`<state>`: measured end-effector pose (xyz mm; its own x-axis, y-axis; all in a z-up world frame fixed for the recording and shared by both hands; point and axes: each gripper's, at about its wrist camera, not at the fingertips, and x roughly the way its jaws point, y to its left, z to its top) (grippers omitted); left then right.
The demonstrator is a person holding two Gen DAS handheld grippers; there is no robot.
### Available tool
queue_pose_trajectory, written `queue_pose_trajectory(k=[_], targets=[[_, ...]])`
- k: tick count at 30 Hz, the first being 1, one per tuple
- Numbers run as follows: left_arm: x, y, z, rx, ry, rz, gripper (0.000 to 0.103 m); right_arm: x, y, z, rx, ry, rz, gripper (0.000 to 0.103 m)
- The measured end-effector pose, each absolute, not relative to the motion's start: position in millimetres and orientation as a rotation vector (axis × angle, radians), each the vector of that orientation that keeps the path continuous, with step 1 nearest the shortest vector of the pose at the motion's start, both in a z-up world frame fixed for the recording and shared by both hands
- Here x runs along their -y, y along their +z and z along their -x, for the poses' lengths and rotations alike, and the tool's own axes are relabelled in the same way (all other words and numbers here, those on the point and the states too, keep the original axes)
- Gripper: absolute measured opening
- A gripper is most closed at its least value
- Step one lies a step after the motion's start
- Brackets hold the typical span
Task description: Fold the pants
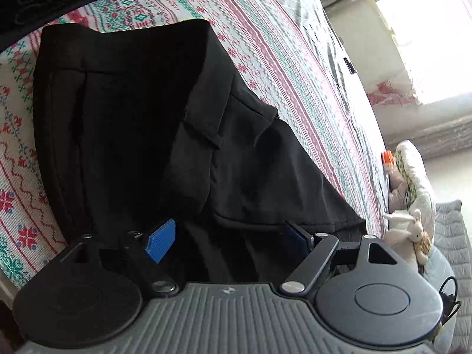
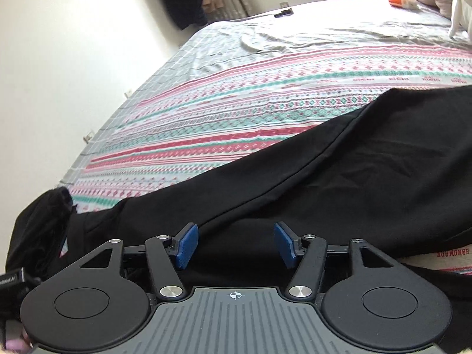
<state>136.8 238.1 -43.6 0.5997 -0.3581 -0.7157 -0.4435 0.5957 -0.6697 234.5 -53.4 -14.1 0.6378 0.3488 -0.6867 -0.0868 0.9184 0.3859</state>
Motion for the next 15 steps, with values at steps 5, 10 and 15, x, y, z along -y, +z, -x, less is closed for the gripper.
queue_pose_trajectory(k=[5,10,15], targets=[[-237.9,-53.2,-129.7,-0.855,0.179,1.112,0.081,79.7,-52.2,-265.4,-0.885,0.215,-0.611,0.057],[-238.9,-56.2,-126.4,-0.799,0.258,1.174,0.06,98.1,-75.1,-278.7,-0.849,0.201,-0.798,0.054],[-243.8,-56.6,-126.6,-0.784,0.307,1.178,0.046,106.7,-84.3,-292.3,-0.799,0.188,-0.873,0.046]])
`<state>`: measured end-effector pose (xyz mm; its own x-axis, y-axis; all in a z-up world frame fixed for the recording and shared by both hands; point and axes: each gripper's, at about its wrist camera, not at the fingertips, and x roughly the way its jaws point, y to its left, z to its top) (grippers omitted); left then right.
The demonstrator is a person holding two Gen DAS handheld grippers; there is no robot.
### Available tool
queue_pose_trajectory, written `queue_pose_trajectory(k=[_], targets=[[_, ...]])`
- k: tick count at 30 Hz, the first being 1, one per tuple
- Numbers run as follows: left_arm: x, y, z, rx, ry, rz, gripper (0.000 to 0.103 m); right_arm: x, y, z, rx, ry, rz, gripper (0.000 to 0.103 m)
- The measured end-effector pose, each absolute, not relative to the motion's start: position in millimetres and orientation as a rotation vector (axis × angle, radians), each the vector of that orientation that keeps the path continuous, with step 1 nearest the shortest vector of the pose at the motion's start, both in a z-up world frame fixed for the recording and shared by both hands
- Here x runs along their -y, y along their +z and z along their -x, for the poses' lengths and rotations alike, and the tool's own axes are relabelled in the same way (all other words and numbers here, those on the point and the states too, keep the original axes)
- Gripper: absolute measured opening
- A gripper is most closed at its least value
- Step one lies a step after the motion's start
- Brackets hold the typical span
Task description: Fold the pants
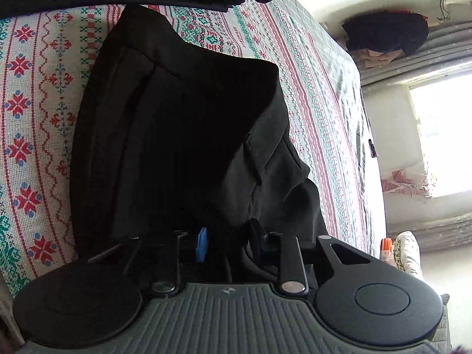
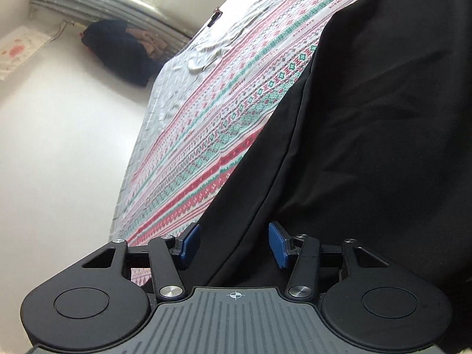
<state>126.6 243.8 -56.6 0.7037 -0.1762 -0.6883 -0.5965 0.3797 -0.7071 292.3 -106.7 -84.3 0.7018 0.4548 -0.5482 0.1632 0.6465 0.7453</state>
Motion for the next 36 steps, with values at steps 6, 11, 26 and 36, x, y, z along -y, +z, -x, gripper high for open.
queue_pose_trajectory(k=[6,11,26,36], targets=[[-252.0,-51.7,-116.0,-0.792,0.306,1.217,0.049,104.0,-85.5,-305.0,-0.785,0.182,-0.861,0.041],[-254.9,-41.6,-120.5,-0.759,0.254,1.148,0.053,100.4,-82.6,-305.8,-0.793,0.187,-0.828,0.041],[-237.8,-31.1,-133.8,-0.669,0.246,0.974,0.052,105.2,-85.7,-304.7,-0.798,0.184,-0.85,0.03],[-236.0,-45.2,-144.7,-0.731,0.327,0.866,0.035,104.6,-83.4,-309.5,-0.795,0.167,-0.744,0.006]])
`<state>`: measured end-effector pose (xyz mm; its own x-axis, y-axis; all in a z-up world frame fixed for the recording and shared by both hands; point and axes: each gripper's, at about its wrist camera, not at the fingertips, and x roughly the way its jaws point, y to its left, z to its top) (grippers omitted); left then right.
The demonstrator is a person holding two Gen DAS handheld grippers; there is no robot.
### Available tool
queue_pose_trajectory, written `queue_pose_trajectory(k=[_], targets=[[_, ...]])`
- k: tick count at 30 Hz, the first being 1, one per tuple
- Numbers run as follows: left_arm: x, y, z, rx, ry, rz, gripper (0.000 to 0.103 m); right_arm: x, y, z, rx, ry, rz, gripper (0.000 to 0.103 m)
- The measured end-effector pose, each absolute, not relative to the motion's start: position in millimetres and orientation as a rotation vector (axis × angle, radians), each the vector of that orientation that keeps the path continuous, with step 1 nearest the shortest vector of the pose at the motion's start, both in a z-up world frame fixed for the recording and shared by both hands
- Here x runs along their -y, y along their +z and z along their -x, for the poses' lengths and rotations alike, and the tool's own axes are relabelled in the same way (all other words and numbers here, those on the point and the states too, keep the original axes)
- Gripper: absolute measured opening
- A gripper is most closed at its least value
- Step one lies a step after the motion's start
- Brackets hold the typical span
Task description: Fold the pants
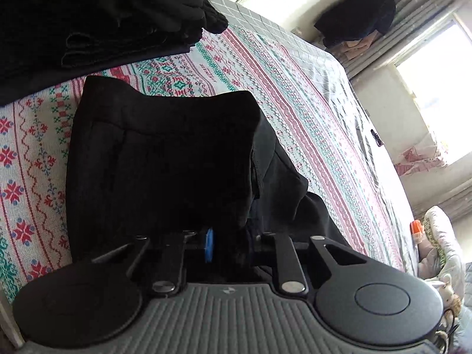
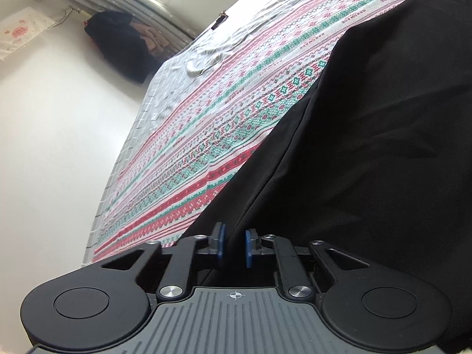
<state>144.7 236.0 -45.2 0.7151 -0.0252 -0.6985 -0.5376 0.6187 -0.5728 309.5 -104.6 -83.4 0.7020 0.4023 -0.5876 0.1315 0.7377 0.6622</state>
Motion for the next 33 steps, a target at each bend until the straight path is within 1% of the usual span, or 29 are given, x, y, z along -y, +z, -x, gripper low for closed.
queue_pose_trajectory(k=[1,3,6,9,13,17,20,25,33], targets=[[-236.5,-43.5,-144.9,-0.729,0.321,0.858,0.033,104.4,-82.6,-308.4,-0.795,0.168,-0.728,0.002],[-241.3,-37.6,-145.7,-0.724,0.31,0.848,0.03,101.4,-76.2,-302.5,-0.784,0.163,-0.697,0.002],[-252.5,-27.8,-151.0,-0.723,0.295,0.835,0.028,91.7,-51.4,-285.5,-0.734,0.169,-0.633,0.002],[-268.7,-20.8,-158.9,-0.752,0.267,0.814,0.027,78.8,-21.1,-256.2,-0.672,0.173,-0.552,0.002],[-292.8,-15.4,-164.3,-0.797,0.207,0.814,0.027,58.0,10.4,-215.4,-0.648,0.155,-0.418,0.002],[-313.3,-11.5,-163.0,-0.816,0.156,0.815,0.027,42.2,30.3,-173.7,-0.646,0.159,-0.349,0.002],[-329.0,-7.9,-157.1,-0.814,0.13,0.824,0.027,31.3,33.5,-145.9,-0.663,0.177,-0.32,0.002],[-351.4,-4.4,-140.8,-0.797,0.118,0.85,0.026,8.4,21.5,-107.3,-0.719,0.22,-0.256,0.002],[-364.7,-10.4,-130.7,-0.837,0.196,0.75,0.026,-28.0,2.3,-60.0,-0.755,0.336,-0.174,0.002]])
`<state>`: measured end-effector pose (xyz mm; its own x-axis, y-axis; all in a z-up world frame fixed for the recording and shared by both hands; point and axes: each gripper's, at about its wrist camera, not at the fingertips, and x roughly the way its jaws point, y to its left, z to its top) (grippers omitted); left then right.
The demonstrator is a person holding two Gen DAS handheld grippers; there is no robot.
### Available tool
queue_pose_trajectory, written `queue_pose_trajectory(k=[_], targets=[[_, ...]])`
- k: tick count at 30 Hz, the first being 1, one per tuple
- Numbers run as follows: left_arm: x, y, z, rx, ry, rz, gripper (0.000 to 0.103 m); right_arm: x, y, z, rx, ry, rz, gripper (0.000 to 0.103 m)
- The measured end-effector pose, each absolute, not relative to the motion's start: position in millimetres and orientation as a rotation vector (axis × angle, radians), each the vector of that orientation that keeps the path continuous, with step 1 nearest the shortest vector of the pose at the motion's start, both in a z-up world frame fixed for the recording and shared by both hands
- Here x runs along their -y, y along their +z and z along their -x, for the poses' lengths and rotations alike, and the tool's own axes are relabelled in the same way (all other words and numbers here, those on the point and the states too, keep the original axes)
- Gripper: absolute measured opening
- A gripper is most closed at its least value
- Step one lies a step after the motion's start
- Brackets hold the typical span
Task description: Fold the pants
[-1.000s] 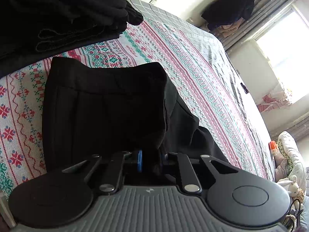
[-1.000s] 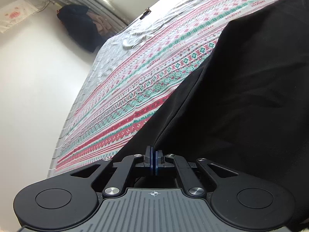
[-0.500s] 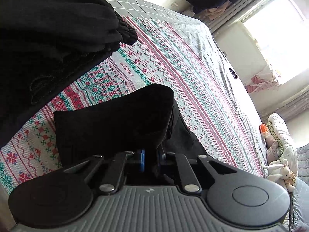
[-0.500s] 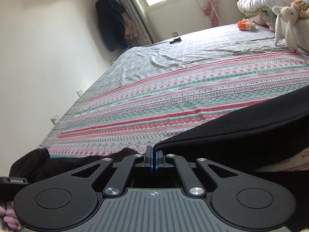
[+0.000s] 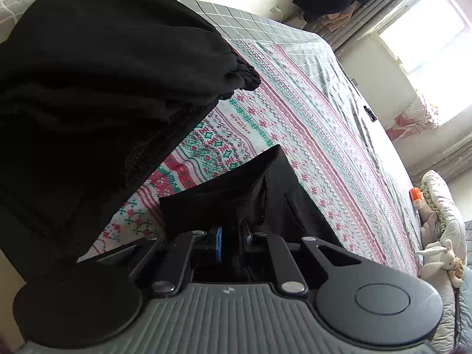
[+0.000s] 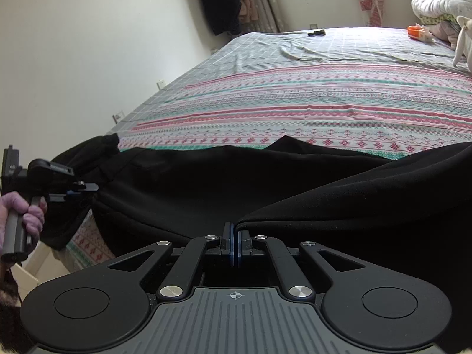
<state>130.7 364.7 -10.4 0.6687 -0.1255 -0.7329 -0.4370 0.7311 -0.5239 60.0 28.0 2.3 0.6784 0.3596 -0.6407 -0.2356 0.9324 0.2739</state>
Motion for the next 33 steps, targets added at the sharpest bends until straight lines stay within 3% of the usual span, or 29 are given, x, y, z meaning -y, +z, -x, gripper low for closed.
queue_pose_trajectory(k=[17,20,24,27,29,33], targets=[[-349.1,-23.5,-132.5,-0.924,0.325,0.514,0.031,-47.7,-49.7,-50.1,-1.003,0.359,-0.137,0.003],[-348.8,-21.4,-128.4,-0.917,0.34,0.518,0.037,-49.3,-47.1,-49.1,-1.002,0.372,-0.123,0.008],[-341.9,-12.3,-116.0,-0.874,0.369,0.499,0.055,-45.1,-41.5,-51.7,-1.025,0.375,-0.14,0.013],[-328.3,-4.2,-107.8,-0.859,0.345,0.447,0.072,-32.3,-34.0,-55.0,-1.022,0.346,-0.175,0.033],[-318.1,1.4,-105.8,-0.851,0.31,0.422,0.077,-21.8,-27.6,-56.6,-1.015,0.303,-0.192,0.05],[-295.8,14.4,-111.1,-0.854,0.247,0.387,0.092,0.1,-13.8,-59.5,-1.03,0.199,-0.184,0.068]])
